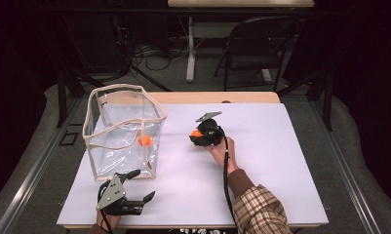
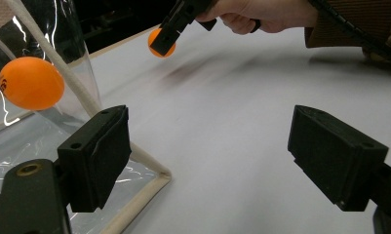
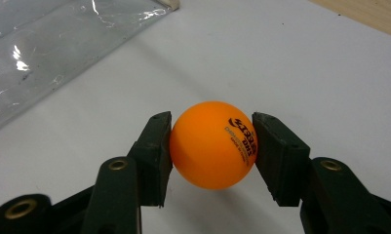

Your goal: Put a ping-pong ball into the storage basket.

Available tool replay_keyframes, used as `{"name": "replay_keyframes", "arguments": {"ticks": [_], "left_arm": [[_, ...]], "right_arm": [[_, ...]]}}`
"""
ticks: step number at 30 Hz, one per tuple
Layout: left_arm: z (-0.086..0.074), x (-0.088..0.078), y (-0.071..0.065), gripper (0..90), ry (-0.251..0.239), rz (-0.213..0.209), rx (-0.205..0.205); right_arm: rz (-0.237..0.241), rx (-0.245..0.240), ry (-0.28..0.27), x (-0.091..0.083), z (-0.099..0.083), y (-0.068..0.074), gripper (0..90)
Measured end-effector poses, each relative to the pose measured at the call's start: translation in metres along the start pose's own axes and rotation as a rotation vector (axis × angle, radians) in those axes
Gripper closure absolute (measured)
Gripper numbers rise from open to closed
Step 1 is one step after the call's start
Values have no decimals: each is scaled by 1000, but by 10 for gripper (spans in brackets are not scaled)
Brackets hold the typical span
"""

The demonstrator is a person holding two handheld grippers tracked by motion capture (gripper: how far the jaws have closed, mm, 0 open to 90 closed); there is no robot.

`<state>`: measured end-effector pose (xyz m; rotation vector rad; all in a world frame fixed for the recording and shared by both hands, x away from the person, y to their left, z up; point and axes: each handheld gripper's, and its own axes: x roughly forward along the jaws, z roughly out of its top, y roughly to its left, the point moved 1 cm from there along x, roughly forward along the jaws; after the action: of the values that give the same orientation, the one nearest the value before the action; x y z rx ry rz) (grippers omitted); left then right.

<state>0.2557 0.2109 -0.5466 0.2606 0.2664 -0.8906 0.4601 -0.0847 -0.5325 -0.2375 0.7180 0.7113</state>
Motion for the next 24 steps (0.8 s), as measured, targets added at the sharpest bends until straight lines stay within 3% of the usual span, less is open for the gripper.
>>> {"name": "replay_keyframes", "arguments": {"ticks": [24], "left_arm": [[0, 1, 0, 159, -1, -1, -2]], "right_arm": [[22, -23, -11, -28, 3, 3, 509]]}}
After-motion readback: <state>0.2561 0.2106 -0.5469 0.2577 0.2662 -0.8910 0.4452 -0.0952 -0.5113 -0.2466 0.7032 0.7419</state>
